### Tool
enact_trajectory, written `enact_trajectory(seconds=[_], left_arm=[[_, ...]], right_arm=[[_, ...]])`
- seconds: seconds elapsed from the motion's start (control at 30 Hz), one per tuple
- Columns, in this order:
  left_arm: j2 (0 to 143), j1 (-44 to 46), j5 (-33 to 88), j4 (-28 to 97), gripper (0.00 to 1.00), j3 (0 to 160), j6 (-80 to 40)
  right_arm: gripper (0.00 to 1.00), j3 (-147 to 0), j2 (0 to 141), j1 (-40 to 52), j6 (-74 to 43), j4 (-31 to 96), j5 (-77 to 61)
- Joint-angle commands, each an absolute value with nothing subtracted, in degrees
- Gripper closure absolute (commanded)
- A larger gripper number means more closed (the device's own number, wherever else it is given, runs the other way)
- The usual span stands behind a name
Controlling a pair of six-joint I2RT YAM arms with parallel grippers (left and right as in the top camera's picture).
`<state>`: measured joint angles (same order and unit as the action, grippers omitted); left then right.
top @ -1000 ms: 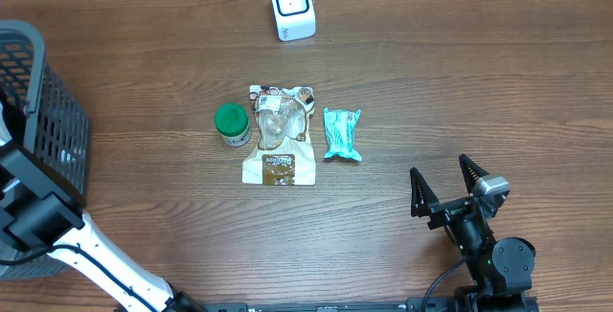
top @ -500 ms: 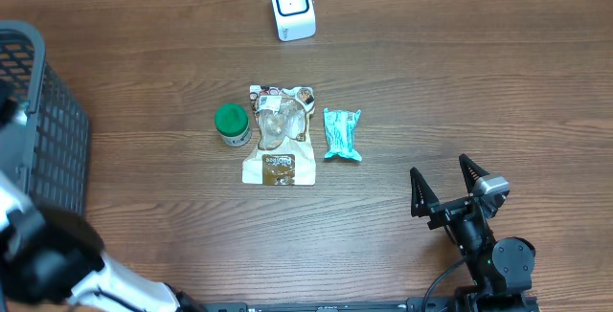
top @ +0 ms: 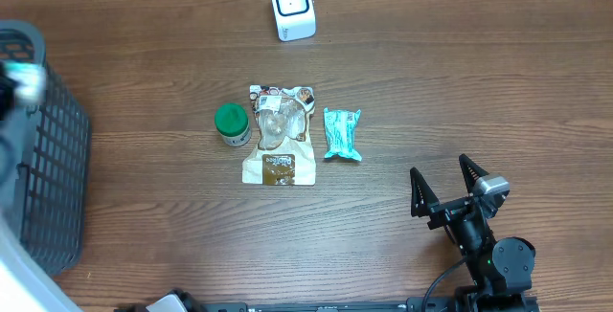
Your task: Scan the item barcode
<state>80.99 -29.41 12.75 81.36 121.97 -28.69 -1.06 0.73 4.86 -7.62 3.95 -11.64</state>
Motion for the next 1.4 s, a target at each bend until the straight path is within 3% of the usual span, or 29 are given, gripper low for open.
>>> enact_trajectory(seconds=[0.0, 0.17, 0.43, 0.7, 1.0, 1.1, 1.2, 1.27, 1.37], left_arm=[[82.6, -18.7, 16.5, 84.8, 0.96, 120.0, -22.5], [83.9, 1.4, 15.9, 80.6, 0.96, 108.8, -20.9], [91.2, 22.5, 15.9, 56.0, 0.96, 88.0, -27.2], [104.0, 28.7, 12.0, 45.7, 0.96, 84.7, -33.3], [111.0, 28.7, 9.6, 44.3, 0.92, 84.7, -29.1], [112.2, 28.9, 9.8, 44.3, 0.83, 84.7, -27.2], [113.4, 29.3, 9.7, 44.3, 0.50, 84.6, -27.0], [114.3, 29.5, 9.8, 44.3, 0.34, 84.6, -27.0], [115.0, 29.6, 10.1, 44.3, 0.29, 84.6, -27.0]], right_arm=[[0.00, -0.4, 0.2, 4.5, -7.4, 3.7, -11.6], [0.00, -0.4, 0.2, 4.5, -7.4, 3.7, -11.6], [0.00, -0.4, 0.2, 4.5, -7.4, 3.7, -11.6], [0.00, -0.4, 0.2, 4.5, -7.4, 3.7, -11.6], [0.00, -0.4, 0.2, 4.5, -7.4, 3.7, -11.6], [0.00, -0.4, 0.2, 4.5, -7.4, 3.7, -11.6], [0.00, -0.4, 0.2, 4.5, -7.4, 3.7, -11.6], [0.00, -0.4, 0.2, 4.5, -7.4, 3.7, -11.6], [0.00, -0.4, 0.2, 4.5, -7.4, 3.7, -11.6]])
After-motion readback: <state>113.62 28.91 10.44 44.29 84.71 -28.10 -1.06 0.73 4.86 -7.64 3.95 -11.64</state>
